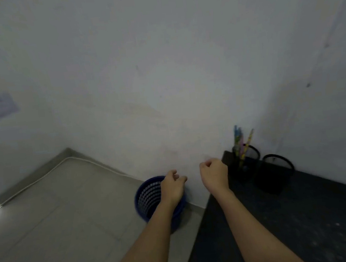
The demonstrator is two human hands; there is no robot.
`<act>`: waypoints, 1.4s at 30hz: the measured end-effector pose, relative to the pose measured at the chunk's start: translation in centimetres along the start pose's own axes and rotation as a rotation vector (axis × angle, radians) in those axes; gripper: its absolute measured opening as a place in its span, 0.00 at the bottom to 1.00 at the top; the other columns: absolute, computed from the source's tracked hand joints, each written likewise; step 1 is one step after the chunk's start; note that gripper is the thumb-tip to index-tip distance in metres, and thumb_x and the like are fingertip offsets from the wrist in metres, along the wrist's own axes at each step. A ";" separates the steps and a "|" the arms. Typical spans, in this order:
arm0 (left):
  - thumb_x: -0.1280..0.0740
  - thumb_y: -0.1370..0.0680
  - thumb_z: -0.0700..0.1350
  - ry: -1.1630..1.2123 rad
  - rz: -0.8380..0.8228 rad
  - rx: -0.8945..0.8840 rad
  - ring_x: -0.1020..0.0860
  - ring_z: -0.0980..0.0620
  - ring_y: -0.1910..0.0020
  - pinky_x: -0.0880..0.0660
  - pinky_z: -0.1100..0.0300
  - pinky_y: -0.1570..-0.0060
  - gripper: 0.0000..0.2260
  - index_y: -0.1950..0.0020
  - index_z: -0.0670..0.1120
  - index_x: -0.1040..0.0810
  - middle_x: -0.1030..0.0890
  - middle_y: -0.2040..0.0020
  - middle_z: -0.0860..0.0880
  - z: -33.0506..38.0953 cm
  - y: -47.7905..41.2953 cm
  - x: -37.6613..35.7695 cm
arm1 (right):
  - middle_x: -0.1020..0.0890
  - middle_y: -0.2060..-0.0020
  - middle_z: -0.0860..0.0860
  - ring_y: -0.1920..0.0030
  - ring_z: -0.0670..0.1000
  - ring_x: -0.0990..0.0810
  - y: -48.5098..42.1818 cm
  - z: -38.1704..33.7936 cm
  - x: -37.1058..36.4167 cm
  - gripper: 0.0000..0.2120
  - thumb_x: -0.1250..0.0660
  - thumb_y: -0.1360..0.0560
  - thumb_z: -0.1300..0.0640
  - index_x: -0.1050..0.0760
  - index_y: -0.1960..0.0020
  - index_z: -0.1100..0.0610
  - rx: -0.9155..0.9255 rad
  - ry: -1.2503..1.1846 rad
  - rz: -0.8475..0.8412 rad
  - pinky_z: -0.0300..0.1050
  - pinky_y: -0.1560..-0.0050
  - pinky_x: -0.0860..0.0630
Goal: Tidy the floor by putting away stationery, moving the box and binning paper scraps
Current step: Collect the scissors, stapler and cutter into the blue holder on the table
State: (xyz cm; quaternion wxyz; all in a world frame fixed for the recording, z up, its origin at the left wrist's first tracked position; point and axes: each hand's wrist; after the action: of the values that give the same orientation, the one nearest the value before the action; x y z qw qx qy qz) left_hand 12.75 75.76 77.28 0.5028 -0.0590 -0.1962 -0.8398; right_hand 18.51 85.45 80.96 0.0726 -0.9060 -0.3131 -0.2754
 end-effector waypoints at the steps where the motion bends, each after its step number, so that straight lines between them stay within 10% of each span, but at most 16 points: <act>1: 0.39 0.20 0.44 -0.017 0.039 0.007 0.27 0.44 0.36 0.30 0.54 0.37 0.20 0.29 0.40 0.33 0.27 0.33 0.43 -1.1 1.0 2.3 | 0.26 0.68 0.54 0.65 0.54 0.26 1.4 -0.6 -1.8 0.11 0.40 0.23 0.61 0.27 0.63 0.63 0.009 0.007 -0.034 0.43 0.68 0.32; 16: 0.39 0.20 0.45 -0.061 0.531 0.344 0.30 0.43 0.33 0.34 0.58 0.37 0.20 0.30 0.37 0.31 0.28 0.31 0.38 -22.8 19.4 39.4 | 0.35 0.76 0.50 0.75 0.47 0.37 30.2 -12.7 -30.4 0.20 0.39 0.25 0.64 0.40 0.74 0.56 0.292 0.109 -0.652 0.41 0.73 0.40; 21: 0.40 0.20 0.44 -0.046 0.562 0.450 0.27 0.45 0.38 0.34 0.59 0.45 0.18 0.33 0.36 0.30 0.26 0.34 0.38 -28.3 21.1 45.7 | 0.25 0.66 0.61 0.64 0.50 0.30 34.7 -13.6 -38.4 0.10 0.39 0.25 0.63 0.27 0.64 0.65 0.298 0.181 -0.864 0.39 0.64 0.36; 28: 0.40 0.20 0.44 -0.053 0.577 0.557 0.27 0.47 0.49 0.35 0.60 0.52 0.13 0.42 0.37 0.25 0.23 0.45 0.39 -35.4 18.4 51.9 | 0.37 0.76 0.51 0.75 0.46 0.39 35.0 -13.3 -50.3 0.21 0.40 0.25 0.65 0.42 0.75 0.55 0.353 0.334 -1.038 0.40 0.75 0.43; 42: 0.40 0.20 0.44 -0.126 0.460 0.551 0.28 0.49 0.52 0.33 0.60 0.52 0.09 0.47 0.41 0.25 0.26 0.51 0.46 -66.7 2.1 51.9 | 0.26 0.68 0.57 0.62 0.51 0.28 30.2 10.9 -79.8 0.09 0.41 0.26 0.66 0.28 0.64 0.63 0.297 0.543 -1.052 0.40 0.65 0.35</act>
State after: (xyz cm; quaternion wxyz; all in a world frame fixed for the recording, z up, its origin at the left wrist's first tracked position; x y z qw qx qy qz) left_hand -4.21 6.29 32.14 0.6626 -0.0156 -0.4271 -0.6151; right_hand -10.27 22.75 29.59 0.1296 -0.5075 -0.7239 -0.4491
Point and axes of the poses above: each hand's wrist, its own y-axis away from the middle knuckle, its own x-axis out of the back of the hand, z = x × y
